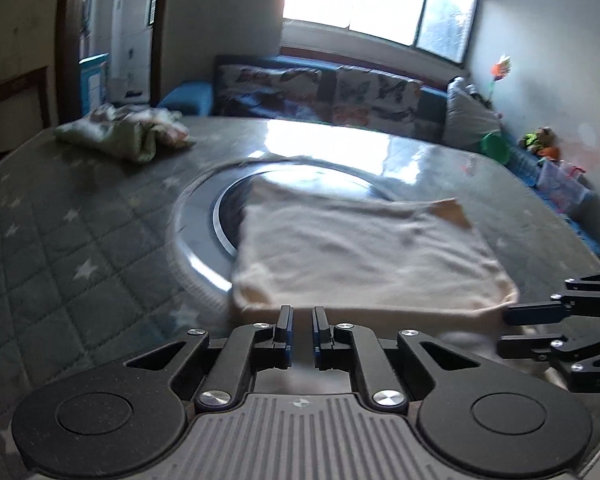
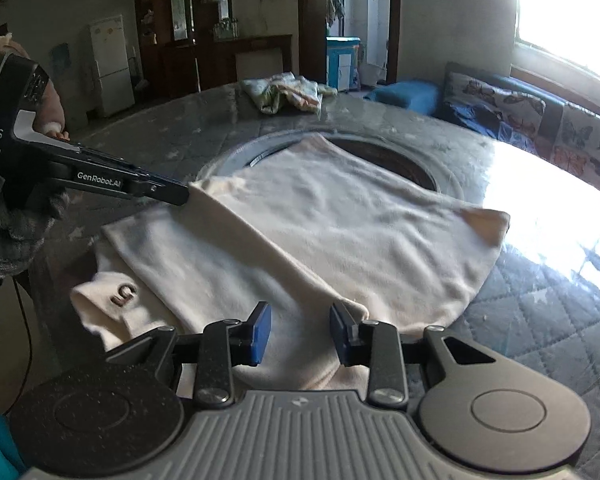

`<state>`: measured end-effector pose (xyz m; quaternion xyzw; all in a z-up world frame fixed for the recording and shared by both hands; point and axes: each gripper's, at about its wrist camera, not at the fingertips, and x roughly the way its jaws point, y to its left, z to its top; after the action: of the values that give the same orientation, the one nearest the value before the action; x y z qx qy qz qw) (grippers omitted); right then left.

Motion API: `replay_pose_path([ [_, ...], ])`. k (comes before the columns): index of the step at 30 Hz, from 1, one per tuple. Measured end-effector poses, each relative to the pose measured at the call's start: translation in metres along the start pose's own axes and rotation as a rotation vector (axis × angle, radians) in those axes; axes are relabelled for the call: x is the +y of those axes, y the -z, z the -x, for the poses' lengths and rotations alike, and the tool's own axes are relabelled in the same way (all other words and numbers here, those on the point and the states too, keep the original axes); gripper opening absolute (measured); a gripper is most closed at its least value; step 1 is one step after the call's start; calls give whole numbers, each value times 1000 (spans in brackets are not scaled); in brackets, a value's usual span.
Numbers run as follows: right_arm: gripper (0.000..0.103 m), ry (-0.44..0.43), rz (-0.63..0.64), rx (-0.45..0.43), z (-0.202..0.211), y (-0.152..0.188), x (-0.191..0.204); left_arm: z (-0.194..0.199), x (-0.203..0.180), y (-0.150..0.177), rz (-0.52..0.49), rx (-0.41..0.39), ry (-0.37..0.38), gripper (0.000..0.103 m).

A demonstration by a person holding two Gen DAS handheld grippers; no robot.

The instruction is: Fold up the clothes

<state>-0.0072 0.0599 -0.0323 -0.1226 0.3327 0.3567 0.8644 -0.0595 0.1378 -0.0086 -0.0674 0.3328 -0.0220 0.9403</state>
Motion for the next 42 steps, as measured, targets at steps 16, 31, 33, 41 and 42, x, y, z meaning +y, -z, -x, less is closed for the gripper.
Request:
replay_pose_path([
  [16,33,-10,100,60,-2,10,14,13,-24,27,-149,66,40,20],
  [31,46,-60,243,67,36,16,40,64,-45,55,-167,160,73,48],
  [33,49,-59,280,70,42,20,46,61,-45,56,-139,187,69,48],
  [41,56,-53,385,70,47,35,62,50,-32,57,-1,271,87,13],
  [42,57,-50,408,66,46,37,66,50,-31,56,11,275,97,11],
])
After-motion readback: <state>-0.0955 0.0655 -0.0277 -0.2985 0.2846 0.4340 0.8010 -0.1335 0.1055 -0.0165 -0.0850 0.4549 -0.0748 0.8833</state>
